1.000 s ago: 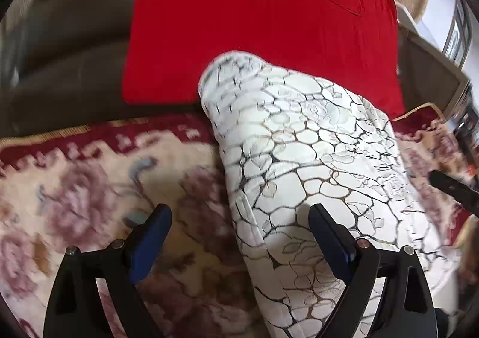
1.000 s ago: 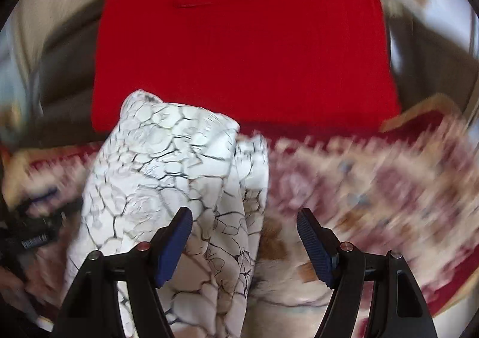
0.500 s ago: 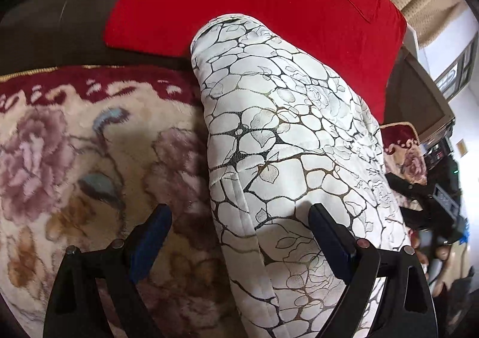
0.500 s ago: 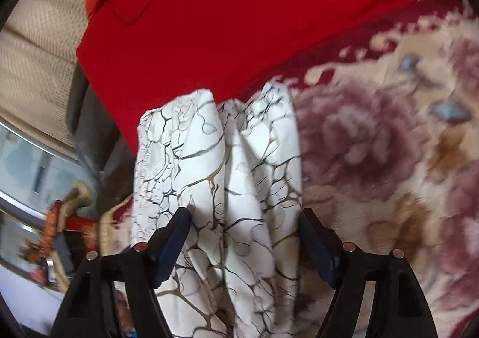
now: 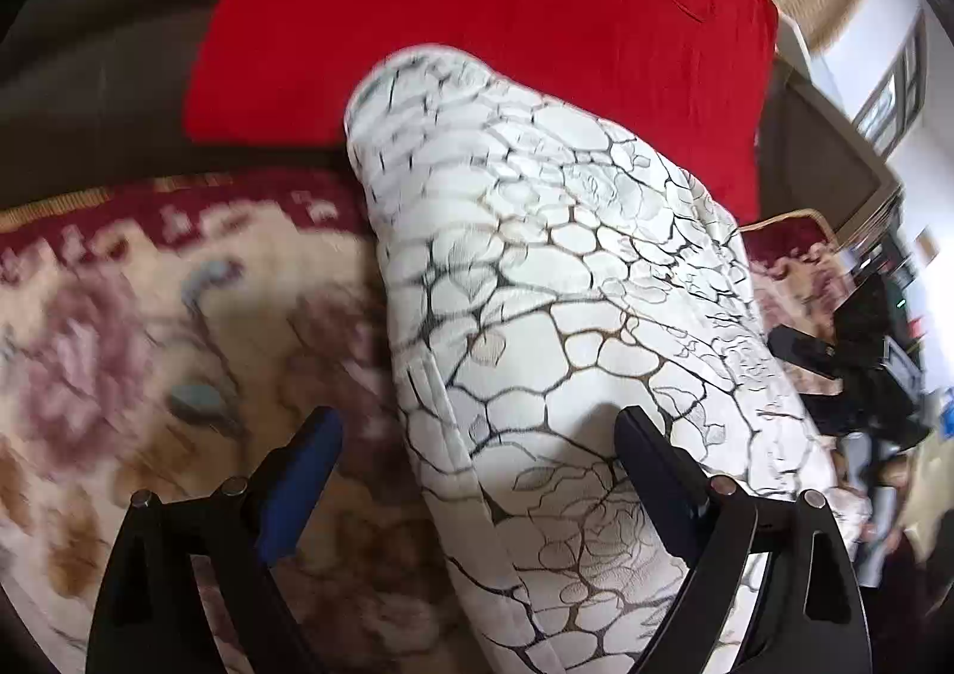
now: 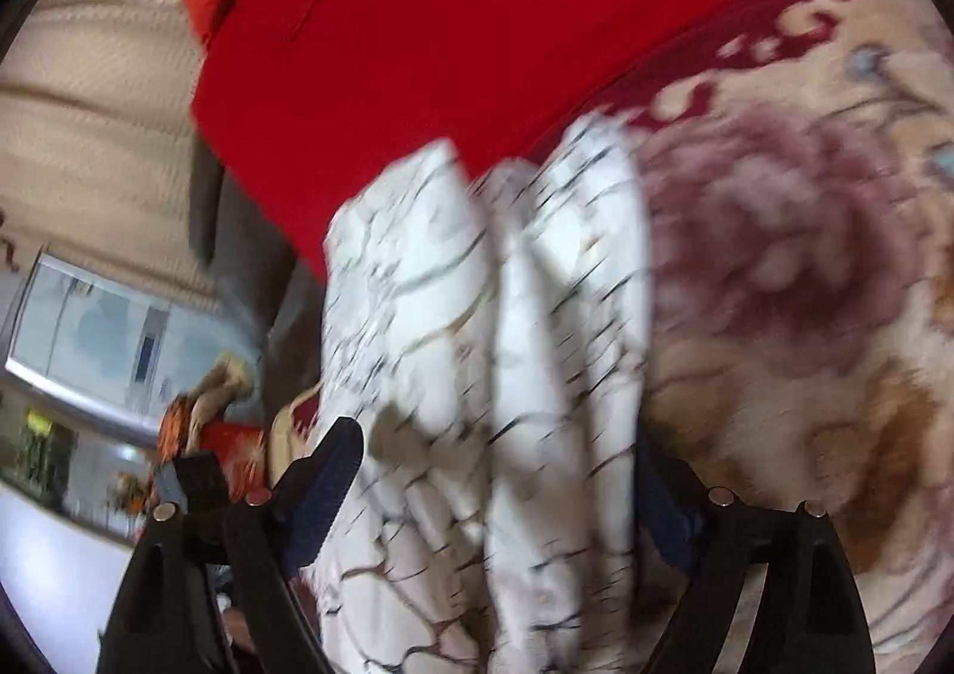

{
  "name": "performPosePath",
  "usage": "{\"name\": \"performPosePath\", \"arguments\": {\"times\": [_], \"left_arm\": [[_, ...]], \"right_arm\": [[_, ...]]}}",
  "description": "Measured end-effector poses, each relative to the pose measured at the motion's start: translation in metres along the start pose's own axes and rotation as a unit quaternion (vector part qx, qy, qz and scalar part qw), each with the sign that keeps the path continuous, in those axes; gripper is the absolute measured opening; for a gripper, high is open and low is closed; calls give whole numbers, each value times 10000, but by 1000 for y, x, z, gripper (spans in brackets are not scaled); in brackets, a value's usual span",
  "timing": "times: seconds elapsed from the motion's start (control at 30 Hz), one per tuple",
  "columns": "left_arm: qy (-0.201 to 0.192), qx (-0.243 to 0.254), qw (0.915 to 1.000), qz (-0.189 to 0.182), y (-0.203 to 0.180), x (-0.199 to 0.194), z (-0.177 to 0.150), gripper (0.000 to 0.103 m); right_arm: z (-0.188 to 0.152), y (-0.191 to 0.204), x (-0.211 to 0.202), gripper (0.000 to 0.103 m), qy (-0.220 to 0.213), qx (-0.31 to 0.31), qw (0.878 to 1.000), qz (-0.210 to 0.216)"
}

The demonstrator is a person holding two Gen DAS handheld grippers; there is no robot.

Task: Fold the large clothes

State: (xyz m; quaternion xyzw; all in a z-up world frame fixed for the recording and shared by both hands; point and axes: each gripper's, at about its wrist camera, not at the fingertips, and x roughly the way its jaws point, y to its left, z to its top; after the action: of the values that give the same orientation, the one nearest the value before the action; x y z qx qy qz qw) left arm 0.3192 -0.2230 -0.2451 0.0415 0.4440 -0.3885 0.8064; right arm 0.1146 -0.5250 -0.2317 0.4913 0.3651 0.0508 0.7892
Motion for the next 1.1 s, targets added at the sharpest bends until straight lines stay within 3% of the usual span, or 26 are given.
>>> {"name": "performPosePath", "arguments": {"times": [0.13, 0.33, 0.7, 0.8, 0.93, 1.07, 1.1], "left_arm": [[-158, 257, 9989, 358, -9, -3, 0, 93], [-274, 336, 9972, 604, -10, -7, 1, 93], [-305, 385, 9964, 689, -11, -13, 1, 93], [-237, 311, 9984, 407, -11, -12, 2, 93], [139, -76, 9989, -438, -2, -2, 3, 93], [574, -881, 9862, -1277, 17, 15, 0, 93], [573, -1001, 9847, -1305, 20, 16, 0, 93]], "right_arm": [[-3, 11, 9, 89, 31, -351, 9991, -223], [-5, 6, 4, 88, -31, -240, 9996, -163], [-10, 11, 11, 88, -66, -361, 9989, -274], [-10, 13, 15, 89, -69, -402, 9989, -248], [-11, 13, 17, 89, -69, -426, 9987, -253], [-11, 15, 20, 89, -54, -469, 9983, -331], [-10, 17, 18, 88, -60, -460, 9981, -408]]}}
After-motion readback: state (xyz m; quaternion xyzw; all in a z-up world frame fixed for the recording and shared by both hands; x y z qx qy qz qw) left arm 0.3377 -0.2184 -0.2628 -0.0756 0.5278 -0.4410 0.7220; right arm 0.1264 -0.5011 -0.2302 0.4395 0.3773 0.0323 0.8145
